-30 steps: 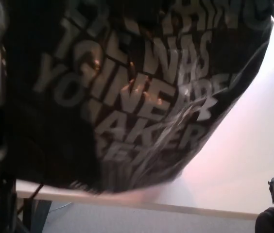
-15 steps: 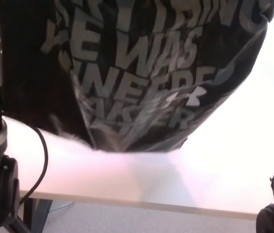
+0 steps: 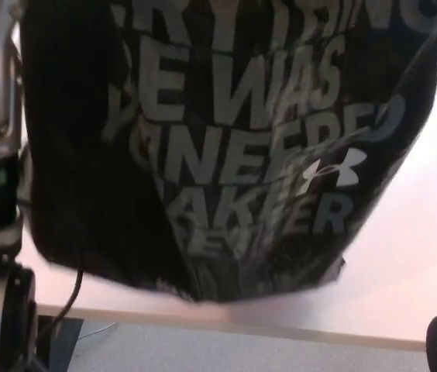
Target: A plastic bag is kept infront of the robot in the middle of the desk and the robot uses both its hands to grab it from the top and lifts it up and then releases it.
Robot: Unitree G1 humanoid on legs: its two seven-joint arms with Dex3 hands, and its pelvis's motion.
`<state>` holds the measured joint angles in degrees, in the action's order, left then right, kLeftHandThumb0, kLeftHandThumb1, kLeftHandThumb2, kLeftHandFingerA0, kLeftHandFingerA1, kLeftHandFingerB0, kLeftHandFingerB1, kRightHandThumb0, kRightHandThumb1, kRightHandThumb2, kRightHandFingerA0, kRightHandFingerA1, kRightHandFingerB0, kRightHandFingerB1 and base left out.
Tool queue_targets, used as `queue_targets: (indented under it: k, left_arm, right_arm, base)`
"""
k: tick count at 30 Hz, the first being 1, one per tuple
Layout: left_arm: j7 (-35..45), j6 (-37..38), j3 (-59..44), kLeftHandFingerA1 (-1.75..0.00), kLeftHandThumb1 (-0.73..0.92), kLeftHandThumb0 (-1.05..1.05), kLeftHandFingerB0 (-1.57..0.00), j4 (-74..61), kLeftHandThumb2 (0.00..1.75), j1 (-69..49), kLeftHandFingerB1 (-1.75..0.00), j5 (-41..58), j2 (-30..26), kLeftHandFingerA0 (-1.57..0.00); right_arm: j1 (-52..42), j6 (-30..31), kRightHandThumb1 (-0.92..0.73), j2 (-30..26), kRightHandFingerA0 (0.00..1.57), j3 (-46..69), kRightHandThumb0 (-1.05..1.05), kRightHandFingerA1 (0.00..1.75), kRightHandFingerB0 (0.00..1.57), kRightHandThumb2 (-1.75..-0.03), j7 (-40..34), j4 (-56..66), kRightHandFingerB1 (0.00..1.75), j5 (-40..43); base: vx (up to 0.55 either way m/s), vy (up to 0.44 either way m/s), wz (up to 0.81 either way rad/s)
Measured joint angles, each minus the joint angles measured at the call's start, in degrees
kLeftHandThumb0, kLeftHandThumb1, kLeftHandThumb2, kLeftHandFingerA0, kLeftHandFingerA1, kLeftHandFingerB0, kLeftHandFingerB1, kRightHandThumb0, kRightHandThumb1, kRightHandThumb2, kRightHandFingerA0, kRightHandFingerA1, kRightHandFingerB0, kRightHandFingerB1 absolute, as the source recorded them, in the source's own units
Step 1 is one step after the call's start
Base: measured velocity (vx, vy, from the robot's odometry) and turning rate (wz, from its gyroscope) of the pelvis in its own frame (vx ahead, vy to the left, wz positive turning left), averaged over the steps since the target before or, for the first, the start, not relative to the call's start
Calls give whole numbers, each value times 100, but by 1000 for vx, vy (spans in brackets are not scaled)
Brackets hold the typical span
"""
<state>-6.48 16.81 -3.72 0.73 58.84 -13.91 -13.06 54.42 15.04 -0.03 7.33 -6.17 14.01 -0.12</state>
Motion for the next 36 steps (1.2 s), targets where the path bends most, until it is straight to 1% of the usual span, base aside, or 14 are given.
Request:
queue_targets:
  k: [1,2,21,22,24,25,26,28,29,32,33,34,35,36]
  left_arm:
    - [-38,43,12,-149,50,-28,-102,87,84,-67,-137,-38,7,-127]
    - [-103,132,33,-175,66,-16,-65,266,60,-167,-175,-85,16,-92]
    - [-861,1357,270,-175,66,-10,-67,3765,59,-1214,-175,-212,323,-90]
    - [-916,1407,270,-147,52,-20,-98,3926,81,-1171,-136,-226,322,-119]
    - [-1009,1454,289,-175,65,-18,-61,4193,57,-1110,-175,-280,304,-83]
    - [-1062,1454,326,-175,63,-21,-58,4279,56,-1101,-168,-322,283,-79]
    - [-1115,1452,360,-135,56,-29,-79,4366,57,-1097,-107,-370,259,-84]
    - [-1202,1392,430,-118,53,-25,-81,4512,56,-1106,-99,-442,212,-86]
    - [-1236,1347,467,-127,41,-36,-89,4564,69,-1116,-91,-488,178,-99]
    - [-1439,1195,652,-154,47,-24,-87,4762,54,-1163,-78,-689,74,-92]
    - [-1518,1149,714,-109,41,-30,-78,4860,78,-1188,-75,-768,21,-86]
    - [-1571,1128,753,-109,41,-30,-78,4936,78,-1209,-75,-809,-11,-86]
    - [-1609,1106,787,-55,48,-24,-54,5009,54,-1229,-46,-846,-39,-69]
    - [-1657,1069,842,-43,50,-26,-39,5111,53,-1242,-37,-894,-76,-42]
  right_arm:
    - [0,-22,-63,0,90,-15,-29,175,71,-57,-32,-88,175,-31]
    - [-4,-88,-63,-10,90,-47,-25,175,73,-57,-87,-278,175,-94]
    - [-406,-1107,-67,-373,84,104,-17,175,65,-57,-337,-4045,175,-303]
    - [-380,-1197,-66,-437,81,76,-18,175,64,-56,-373,-4301,175,-340]
    - [-326,-1332,-68,-534,79,18,-21,175,63,-56,-426,-4816,175,-405]
    - [-311,-1389,-67,-571,78,-12,-26,175,66,-55,-441,-5025,174,-428]
    - [-296,-1454,-68,-623,77,-51,-23,175,67,-55,-456,-5259,170,-453]
    - [-284,-1561,-68,-754,77,-138,-22,175,67,-55,-465,-5735,170,-513]
    - [-284,-1619,-48,-798,114,-178,-30,142,95,-80,-468,-5921,129,-534]
    - [-279,-1742,-47,-901,111,-302,-29,140,91,-80,-506,-6416,125,-625]
    - [-266,-1786,-48,-935,110,-378,-28,140,87,-79,-539,-6610,121,-675]
    - [-261,-1822,-48,-958,110,-432,-28,140,87,-79,-564,-6756,121,-711]
    - [-258,-1857,-67,-978,73,-478,-20,173,67,-55,-585,-6892,145,-745]
    - [-240,-1901,-50,-1000,109,-523,-28,139,82,-81,-625,-7085,114,-784]
  base:
    - [0,0,0]
    - [0,0,0]
    - [0,0,0]
    - [0,0,0]
    - [0,0,0]
    - [0,0,0]
    - [0,0,0]
    - [0,0,0]
    - [0,0,0]
    - [0,0,0]
    - [0,0,0]
    - [0,0,0]
    - [0,0,0]
    - [0,0,0]
